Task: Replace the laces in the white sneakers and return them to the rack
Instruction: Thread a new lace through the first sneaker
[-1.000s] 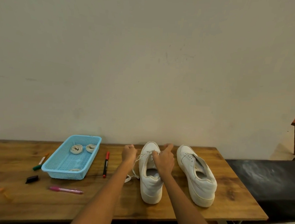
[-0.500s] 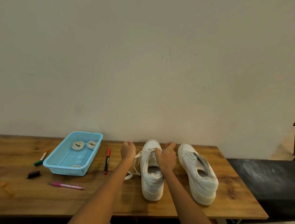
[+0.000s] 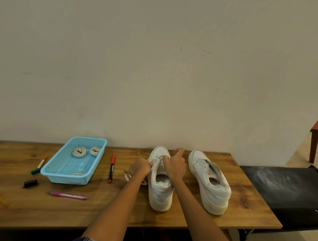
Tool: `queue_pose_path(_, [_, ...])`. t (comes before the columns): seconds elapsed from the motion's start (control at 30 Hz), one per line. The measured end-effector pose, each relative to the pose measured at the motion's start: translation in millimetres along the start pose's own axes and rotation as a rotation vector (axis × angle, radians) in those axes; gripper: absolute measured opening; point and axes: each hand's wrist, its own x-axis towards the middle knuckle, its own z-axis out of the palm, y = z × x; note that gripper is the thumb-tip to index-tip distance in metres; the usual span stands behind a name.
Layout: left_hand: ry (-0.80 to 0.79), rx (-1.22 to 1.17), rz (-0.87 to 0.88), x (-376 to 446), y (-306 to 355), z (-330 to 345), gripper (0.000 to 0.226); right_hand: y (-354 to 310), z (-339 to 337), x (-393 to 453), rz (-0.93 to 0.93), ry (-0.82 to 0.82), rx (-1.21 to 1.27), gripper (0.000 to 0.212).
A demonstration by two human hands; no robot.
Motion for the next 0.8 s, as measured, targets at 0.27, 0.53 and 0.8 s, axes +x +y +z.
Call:
queue_pose_path(0.27, [0.097,-0.013,0.313,6.5,15.5,-27.1,0.031,1.8,0.5,0.9,-0.043,-0.014,-0.008,0.042])
queue_pose_path(0.53, [0.001,-0.114,0.363,3.2,8.5,-20.6,0.018,3.6,2.0,2.7,-0.044,-0.027,-0.018,0.040])
queue_pose_path(0.8, [0.222,-0.502,0.325,0.1,2.9,-65.5,0.032,1.5,-1.2,3.2,-0.062,-0.114,-0.102,0.036])
